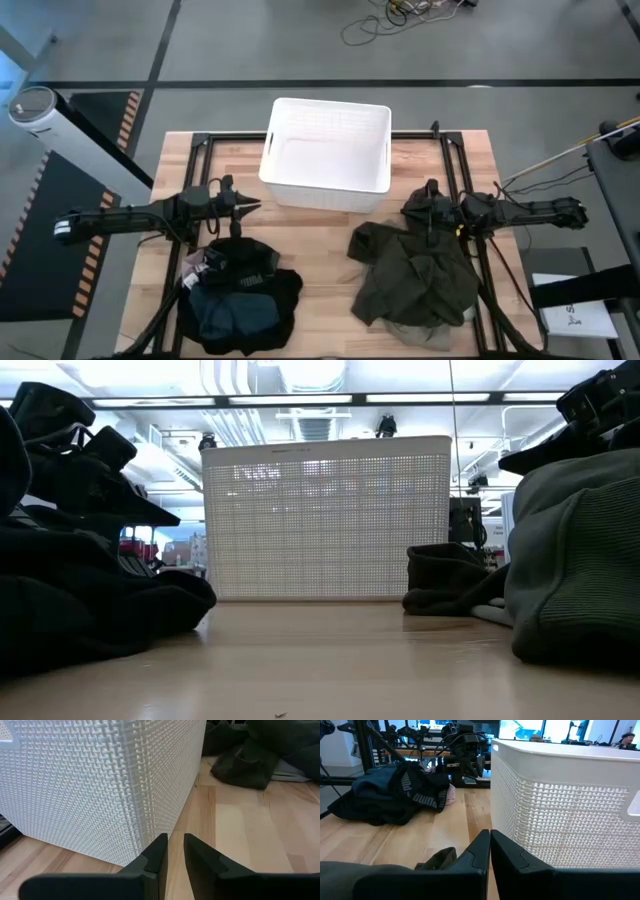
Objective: Sort clothes
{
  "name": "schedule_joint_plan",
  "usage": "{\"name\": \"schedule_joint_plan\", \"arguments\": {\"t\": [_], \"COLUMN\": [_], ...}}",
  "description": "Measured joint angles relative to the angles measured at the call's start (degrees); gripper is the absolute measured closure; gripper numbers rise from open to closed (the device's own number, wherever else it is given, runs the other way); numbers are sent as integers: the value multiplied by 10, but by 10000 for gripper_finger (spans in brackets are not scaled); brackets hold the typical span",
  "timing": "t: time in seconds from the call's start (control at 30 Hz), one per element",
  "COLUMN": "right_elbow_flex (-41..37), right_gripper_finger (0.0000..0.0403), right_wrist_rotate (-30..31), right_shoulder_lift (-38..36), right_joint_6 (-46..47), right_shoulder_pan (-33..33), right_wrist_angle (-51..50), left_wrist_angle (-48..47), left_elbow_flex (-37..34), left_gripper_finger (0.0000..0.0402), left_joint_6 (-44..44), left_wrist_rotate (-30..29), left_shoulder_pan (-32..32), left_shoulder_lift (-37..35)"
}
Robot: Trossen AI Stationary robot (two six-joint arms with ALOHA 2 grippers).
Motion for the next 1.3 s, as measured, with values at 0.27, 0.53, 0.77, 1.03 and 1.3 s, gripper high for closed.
{"name": "schedule_joint_plan", "arguments": {"t": [0.27,0.53,0.77,1.03,1.3], "right_elbow_flex": [0,0,0,0,0], "right_gripper_finger": [403,403,403,403,403], "right_wrist_rotate": [0,0,0,0,0], "right_shoulder_lift": [0,0,0,0,0], "right_joint_6": [0,0,0,0,0], "right_shoulder_pan": [0,0,0,0,0], "right_wrist_angle": [0,0,0,0,0], "left_wrist_angle": [0,0,0,5,80], "left_elbow_flex": [0,0,0,0,0], "left_gripper_finger": [351,351,351,351,351], "left_joint_6": [0,0,0,0,0], "left_wrist_rotate": [0,-17,-18,-20,-20], "left_shoulder_pan": [0,0,0,0,0], "left_shoulder_lift": [0,0,0,0,0]}}
